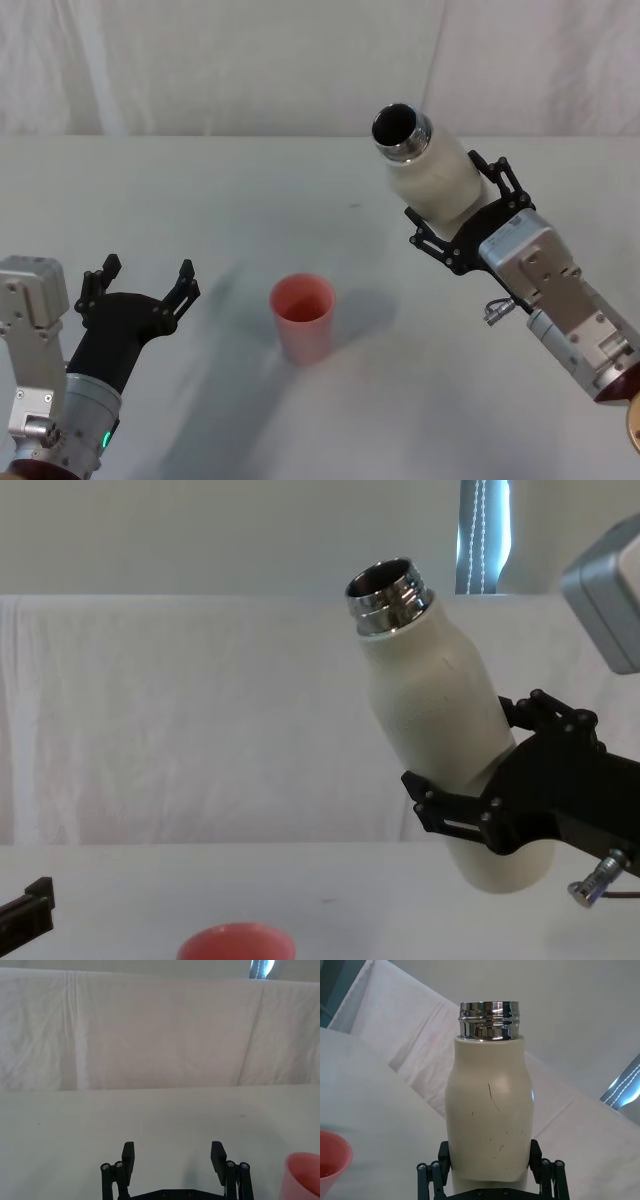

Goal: Grasp the thermos with one hand and pour water into the cup lid.

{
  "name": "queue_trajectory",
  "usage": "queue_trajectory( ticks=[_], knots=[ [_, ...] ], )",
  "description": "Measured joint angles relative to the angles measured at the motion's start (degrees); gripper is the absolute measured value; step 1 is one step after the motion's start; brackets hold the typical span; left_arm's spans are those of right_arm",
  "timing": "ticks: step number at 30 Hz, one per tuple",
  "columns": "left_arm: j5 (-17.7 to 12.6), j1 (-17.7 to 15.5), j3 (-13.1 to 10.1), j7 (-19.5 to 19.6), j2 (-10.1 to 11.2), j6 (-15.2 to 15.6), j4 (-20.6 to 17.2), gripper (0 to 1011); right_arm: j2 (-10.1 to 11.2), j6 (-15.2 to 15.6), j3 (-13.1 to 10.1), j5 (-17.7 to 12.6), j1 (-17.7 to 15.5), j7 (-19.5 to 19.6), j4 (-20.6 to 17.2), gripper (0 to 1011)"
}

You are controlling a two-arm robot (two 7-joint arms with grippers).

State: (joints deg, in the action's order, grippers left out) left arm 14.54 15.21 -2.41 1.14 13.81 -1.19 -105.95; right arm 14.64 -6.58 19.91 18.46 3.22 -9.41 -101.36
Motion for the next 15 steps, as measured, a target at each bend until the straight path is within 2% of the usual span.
queue_trajectory(
  ticks=[9, 15],
  knots=[
    [0.00, 0.00, 0.00, 0.00, 0.00, 0.00, 0.00, 1001, -0.90, -1.11, -1.49, -5.78, -0.79, -1.49, 0.86, 957],
    [0.00, 0.00, 0.00, 0.00, 0.00, 0.00, 0.00, 1001, -1.18, -1.41, -1.99, -8.17, -1.02, -2.16, 1.45, 957]
  ],
)
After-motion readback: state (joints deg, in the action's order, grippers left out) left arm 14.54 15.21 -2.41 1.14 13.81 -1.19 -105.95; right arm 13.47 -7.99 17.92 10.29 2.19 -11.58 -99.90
